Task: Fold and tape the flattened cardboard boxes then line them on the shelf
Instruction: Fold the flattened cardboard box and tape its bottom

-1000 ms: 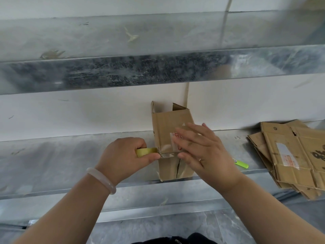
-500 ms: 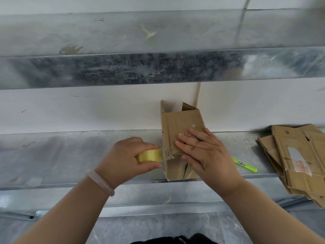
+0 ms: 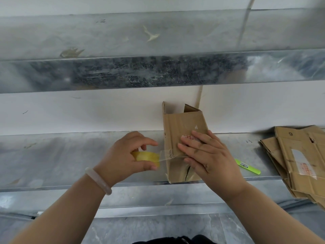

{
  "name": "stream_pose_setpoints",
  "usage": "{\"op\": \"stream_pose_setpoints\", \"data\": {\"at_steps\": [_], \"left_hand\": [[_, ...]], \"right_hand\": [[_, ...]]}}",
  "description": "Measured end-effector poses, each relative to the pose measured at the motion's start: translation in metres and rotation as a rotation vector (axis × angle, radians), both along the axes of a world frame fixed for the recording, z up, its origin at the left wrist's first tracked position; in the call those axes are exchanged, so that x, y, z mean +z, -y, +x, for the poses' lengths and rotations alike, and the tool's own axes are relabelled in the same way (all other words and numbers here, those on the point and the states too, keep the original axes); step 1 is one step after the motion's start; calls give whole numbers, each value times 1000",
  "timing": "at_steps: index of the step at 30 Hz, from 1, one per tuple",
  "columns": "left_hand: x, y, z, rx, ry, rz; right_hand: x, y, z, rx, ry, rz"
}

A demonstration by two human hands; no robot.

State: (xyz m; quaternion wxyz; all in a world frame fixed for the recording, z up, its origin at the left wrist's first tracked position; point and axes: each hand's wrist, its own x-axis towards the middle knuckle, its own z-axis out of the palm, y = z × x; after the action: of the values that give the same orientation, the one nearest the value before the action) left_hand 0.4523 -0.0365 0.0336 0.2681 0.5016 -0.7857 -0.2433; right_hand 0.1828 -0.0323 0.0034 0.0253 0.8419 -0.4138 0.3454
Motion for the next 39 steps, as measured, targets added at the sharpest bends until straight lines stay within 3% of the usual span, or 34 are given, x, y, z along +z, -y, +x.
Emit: {"op": "stream_pose_setpoints", "data": {"at_steps": [2, 8, 14, 16, 18, 19, 21, 23, 24, 27, 29, 32, 36, 39], "left_hand": [[-7, -4, 2, 29, -123, -22], [-17, -7, -6, 39, 58, -72], [-18, -9, -26, 115, -45, -41], [-17, -9, -29, 130, -31, -42], [-17, -11, -29, 134, -10, -54], [-17, -12, -29, 137, -1, -54], [-16, -15, -29, 142, 6, -41], [-15, -18, -28, 140, -16, -39], [-15, -19, -28, 142, -29, -39], [-15, -21, -27, 131, -20, -41], [-17, -22, -26, 138, 7, -47], [-17, -23, -24, 166, -11, -50], [-16, -27, -24, 195, -66, -84], [-14, -30, -27, 224, -91, -103]], "right_hand": [[0, 0, 0, 2, 5, -4], [-2, 0, -1, 6, -22, -9], [7, -3, -7, 109, -61, -3], [7, -8, -16, 52, 117, 68], [-3, -9, -32, -233, 415, 242], [-15, -6, -44, -419, 475, 356], [-47, 0, -75, -728, 208, 658], [-73, -2, -100, -818, -122, 853], [-82, -3, -109, -826, -198, 876], [-87, -9, -114, -882, -172, 788], [-78, -12, -106, -872, -108, 783], [-54, -27, -88, -807, 220, 777], [-7, -65, -57, -519, 591, 689], [28, -94, -34, -300, 561, 662]]}}
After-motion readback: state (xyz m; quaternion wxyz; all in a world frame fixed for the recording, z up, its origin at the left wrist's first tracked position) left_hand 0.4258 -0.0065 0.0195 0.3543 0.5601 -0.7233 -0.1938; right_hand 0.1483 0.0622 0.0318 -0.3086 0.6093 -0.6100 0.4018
